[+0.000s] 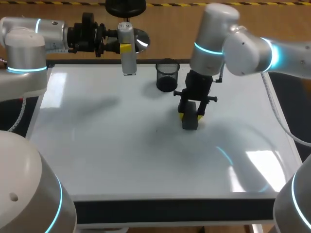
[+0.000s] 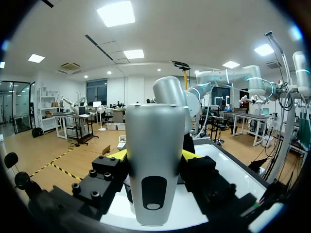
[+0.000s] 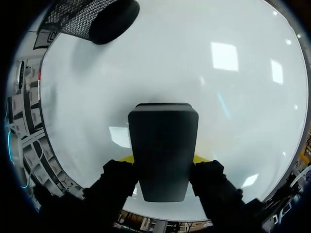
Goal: Pick up the inspection probe, press it on each red-marked spot on the whiteboard one by one, put down the probe, pick up the eraser, and wipe off all the red marks.
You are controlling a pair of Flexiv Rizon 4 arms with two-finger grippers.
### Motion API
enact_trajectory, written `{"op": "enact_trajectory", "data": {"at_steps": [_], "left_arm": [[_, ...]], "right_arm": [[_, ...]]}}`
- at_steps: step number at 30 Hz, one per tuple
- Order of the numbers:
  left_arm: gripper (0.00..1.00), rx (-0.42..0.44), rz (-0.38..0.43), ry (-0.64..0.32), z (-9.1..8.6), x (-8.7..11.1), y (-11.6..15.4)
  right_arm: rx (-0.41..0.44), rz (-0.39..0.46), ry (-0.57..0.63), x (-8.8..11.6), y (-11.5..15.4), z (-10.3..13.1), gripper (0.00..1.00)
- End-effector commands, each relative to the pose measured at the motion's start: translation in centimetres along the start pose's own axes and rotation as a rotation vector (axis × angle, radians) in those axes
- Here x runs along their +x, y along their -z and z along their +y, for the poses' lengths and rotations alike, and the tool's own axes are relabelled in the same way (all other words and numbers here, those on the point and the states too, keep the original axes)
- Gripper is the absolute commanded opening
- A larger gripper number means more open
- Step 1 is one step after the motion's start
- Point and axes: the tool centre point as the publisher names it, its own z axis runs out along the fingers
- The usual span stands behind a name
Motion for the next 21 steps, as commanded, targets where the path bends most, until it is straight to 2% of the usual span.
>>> {"op": "enact_trajectory", "data": {"at_steps": [1,5,7,14,21], "left_arm": [[0.00,-0.001,0.001,0.001,-0.1,-0.1,0.0],[0.00,-0.001,0.001,0.001,-0.1,-0.1,0.0],[0.00,-0.001,0.001,0.001,-0.1,-0.1,0.0],[0.00,-0.001,0.001,0.001,-0.1,-0.1,0.0],[0.00,-0.001,0.001,0.001,-0.1,-0.1,0.0]], "right_arm": [[-0.007,0.021,-0.024,-2.3,-1.7,-0.9,0.00],[-0.002,0.001,-0.055,-3.3,-0.5,-1.5,0.00],[-0.016,-0.018,-0.051,-3.1,0.7,-1.7,0.00],[-0.037,-0.110,0.007,-0.2,3.9,-0.7,0.00],[-0.052,-0.147,0.081,2.9,4.1,1.2,0.00]]}}
